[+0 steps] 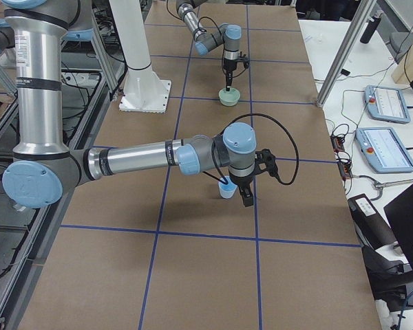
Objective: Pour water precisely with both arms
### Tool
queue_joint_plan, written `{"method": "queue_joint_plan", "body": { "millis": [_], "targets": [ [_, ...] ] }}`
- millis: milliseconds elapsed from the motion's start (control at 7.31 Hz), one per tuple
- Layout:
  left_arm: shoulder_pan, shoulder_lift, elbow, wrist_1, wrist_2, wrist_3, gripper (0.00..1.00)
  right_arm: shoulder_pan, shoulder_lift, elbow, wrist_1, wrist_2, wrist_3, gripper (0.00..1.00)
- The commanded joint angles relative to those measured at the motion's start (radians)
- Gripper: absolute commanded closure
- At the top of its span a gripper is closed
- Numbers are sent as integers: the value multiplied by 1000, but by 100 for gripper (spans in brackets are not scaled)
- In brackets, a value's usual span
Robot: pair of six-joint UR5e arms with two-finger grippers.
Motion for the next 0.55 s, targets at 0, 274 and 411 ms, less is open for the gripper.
{"method": "queue_joint_plan", "body": {
  "millis": [0,274,411],
  "targets": [
    [-4,0,1,0,0,-2,100,0,-1,-1,0,1,0,1],
    [-96,15,-72,11,-47,-13,100,-1,5,-2,-1,-1,2,1],
    [-154,117,-142,6,-143,-5,100,-2,9,-7,-1,-5,12,1]
  ]
}}
